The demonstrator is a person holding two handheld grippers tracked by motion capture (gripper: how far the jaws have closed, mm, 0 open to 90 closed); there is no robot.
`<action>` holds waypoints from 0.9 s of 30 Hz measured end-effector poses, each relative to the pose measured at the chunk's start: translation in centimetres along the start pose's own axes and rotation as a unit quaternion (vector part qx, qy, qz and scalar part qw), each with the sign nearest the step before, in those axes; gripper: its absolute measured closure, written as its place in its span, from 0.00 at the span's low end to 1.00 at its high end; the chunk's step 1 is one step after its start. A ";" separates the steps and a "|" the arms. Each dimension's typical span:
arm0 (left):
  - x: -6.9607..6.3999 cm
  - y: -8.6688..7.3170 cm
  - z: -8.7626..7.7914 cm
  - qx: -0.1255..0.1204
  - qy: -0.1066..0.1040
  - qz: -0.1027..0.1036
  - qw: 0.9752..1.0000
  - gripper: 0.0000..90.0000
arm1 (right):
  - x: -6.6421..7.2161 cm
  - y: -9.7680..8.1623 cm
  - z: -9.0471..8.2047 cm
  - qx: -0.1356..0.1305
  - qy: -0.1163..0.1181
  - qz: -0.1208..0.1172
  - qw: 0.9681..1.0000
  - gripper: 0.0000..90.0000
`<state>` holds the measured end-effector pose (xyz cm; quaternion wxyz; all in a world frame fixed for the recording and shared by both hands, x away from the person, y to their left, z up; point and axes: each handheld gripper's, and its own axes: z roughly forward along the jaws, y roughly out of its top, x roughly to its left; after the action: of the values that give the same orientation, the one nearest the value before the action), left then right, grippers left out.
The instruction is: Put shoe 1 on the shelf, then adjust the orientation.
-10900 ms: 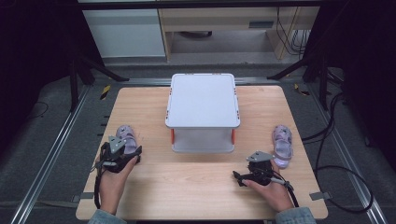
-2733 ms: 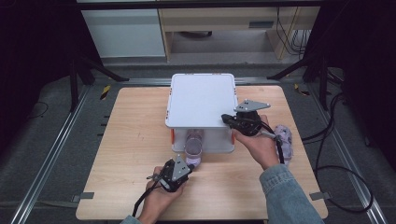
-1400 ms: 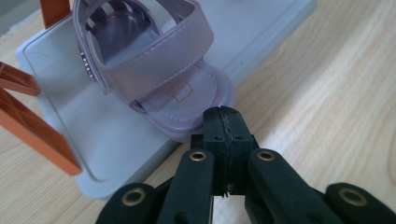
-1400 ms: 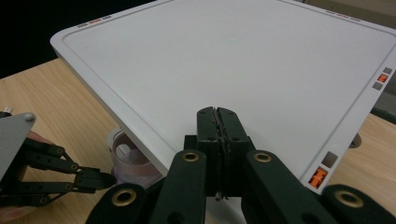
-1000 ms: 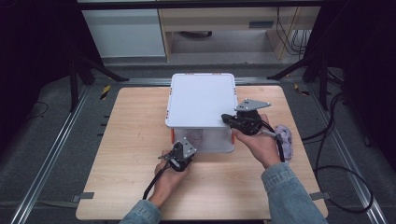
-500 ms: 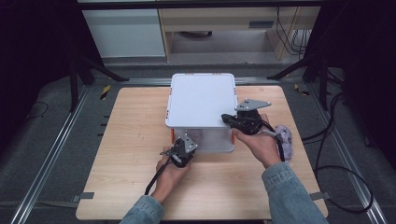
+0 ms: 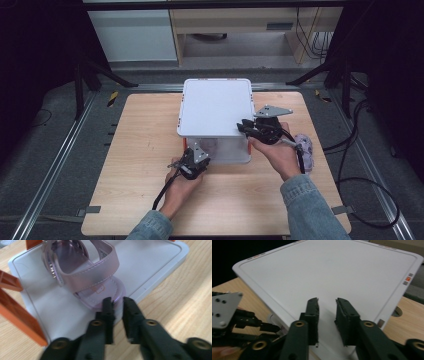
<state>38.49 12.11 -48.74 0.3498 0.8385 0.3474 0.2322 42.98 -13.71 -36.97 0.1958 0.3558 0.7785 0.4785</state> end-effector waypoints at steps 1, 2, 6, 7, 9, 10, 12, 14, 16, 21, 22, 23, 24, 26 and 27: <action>0.1 -0.1 -0.3 0.002 0.000 0.000 1.000 0.73 | -0.1 -0.1 -0.1 -0.004 -0.007 0.007 1.000 0.68; 0.3 -0.4 -0.8 0.002 -0.001 -0.003 1.000 0.70 | -0.2 -0.2 -0.2 -0.008 -0.013 0.010 1.000 0.65; 1.3 -1.4 -2.8 0.009 -0.012 -0.026 1.000 0.52 | -0.8 -0.6 -1.4 -0.030 -0.046 0.028 0.998 0.49; 1.7 -1.8 -3.5 0.008 -0.007 -0.030 1.000 0.50 | -0.9 -0.7 -1.7 -0.033 -0.052 0.030 0.998 0.47; 2.3 -2.4 -4.4 0.004 -0.006 -0.042 0.999 0.42 | -1.1 -0.9 -2.7 -0.037 -0.069 0.037 0.996 0.42; 2.8 -3.0 -5.0 0.003 -0.003 -0.050 0.999 0.39 | -1.2 -1.0 -3.0 -0.038 -0.075 0.038 0.996 0.40; 3.7 -3.9 -5.4 0.007 0.005 -0.056 0.998 0.32 | -1.4 -1.6 -4.1 -0.043 -0.090 0.043 0.994 0.38; 5.0 -4.8 -5.6 0.014 0.020 -0.068 0.997 0.28 | -1.6 -2.1 -5.0 -0.049 -0.099 0.049 0.993 0.37; 6.3 -5.3 -5.6 0.016 0.032 -0.094 0.995 0.23 | -1.8 -2.7 -6.1 -0.052 -0.112 0.052 0.991 0.34; 7.8 -6.0 -5.8 0.020 0.045 -0.114 0.992 0.15 | -2.4 -4.5 -7.8 -0.047 -0.122 0.063 0.989 0.35; 8.0 -6.1 -5.8 0.022 0.046 -0.116 0.992 0.14 | -2.5 -4.9 -8.0 -0.043 -0.127 0.063 0.989 0.37; 8.1 -6.1 -5.8 0.022 0.046 -0.119 0.992 0.14 | -2.6 -5.4 -8.1 -0.037 -0.133 0.063 0.988 0.40; 8.1 -6.2 -5.9 0.022 0.048 -0.120 0.991 0.13 | -2.7 -5.9 -8.3 -0.032 -0.139 0.064 0.988 0.43; 8.3 -6.2 -6.0 0.019 0.052 -0.122 0.991 0.13 | -2.9 -7.0 -8.7 -0.023 -0.152 0.061 0.986 0.49; 8.3 -6.2 -6.0 0.019 0.054 -0.124 0.991 0.13 | -3.0 -7.4 -8.9 -0.019 -0.158 0.062 0.985 0.52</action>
<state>37.51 24.04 -48.30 0.3406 0.7817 0.4713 0.2254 36.58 -23.49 -39.53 0.2930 0.4706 0.7048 0.4427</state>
